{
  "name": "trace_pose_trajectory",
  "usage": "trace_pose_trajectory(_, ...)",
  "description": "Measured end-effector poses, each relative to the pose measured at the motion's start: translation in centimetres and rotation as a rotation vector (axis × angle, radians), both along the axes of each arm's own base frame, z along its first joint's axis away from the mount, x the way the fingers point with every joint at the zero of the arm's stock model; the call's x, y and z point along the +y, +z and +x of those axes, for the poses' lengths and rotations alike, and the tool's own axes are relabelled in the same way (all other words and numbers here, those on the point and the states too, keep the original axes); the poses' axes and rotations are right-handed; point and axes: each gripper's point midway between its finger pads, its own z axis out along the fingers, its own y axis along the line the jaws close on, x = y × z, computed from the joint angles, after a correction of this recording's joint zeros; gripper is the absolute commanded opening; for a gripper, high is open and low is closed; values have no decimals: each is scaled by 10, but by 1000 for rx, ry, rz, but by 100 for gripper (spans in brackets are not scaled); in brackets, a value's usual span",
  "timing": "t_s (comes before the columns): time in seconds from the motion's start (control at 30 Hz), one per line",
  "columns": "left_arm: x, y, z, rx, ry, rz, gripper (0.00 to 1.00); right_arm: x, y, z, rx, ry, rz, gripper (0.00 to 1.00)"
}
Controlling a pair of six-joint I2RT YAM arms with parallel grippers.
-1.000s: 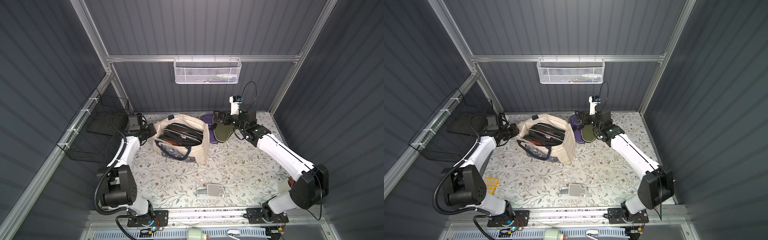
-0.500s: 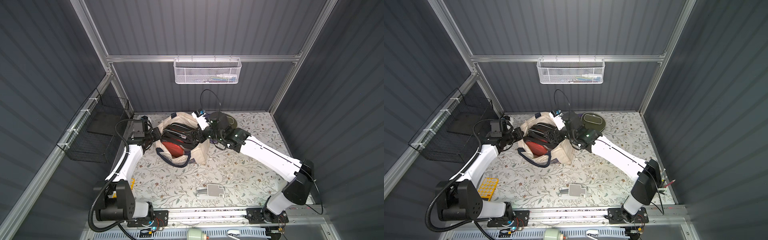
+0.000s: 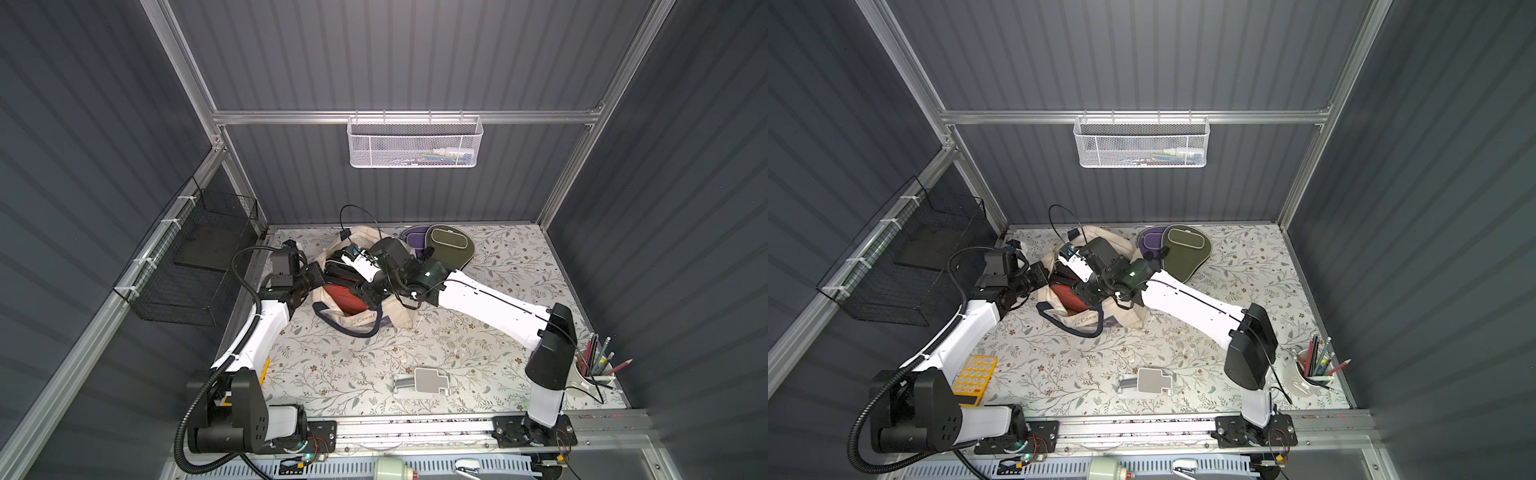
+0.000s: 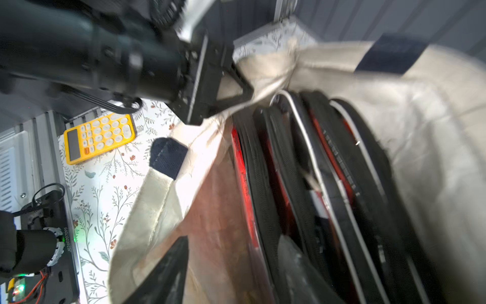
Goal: Remove the ping pong set from the canvas bag
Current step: Pick up the ping pong set from the canvas bag.
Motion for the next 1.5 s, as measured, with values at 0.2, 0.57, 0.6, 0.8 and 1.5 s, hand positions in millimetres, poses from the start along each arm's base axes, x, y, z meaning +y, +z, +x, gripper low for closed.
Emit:
trace_pose_trajectory(0.2,3,-1,-3,-13,20,1,0,13,-25,10,10,14,-62,48)
trace_pose_trajectory(0.57,5,-1,-4,-14,31,5,0,33,-45,24,-1,37,-96,35)
trace_pose_trajectory(0.6,5,-1,-4,-14,31,5,0,33,-49,24,3,38,-104,35)
trace_pose_trajectory(0.8,6,-1,-4,-14,33,7,0,35,-60,24,13,42,-119,36)
trace_pose_trajectory(1.5,7,-2,-4,-14,39,11,0,33,-69,46,-11,3,-129,54)
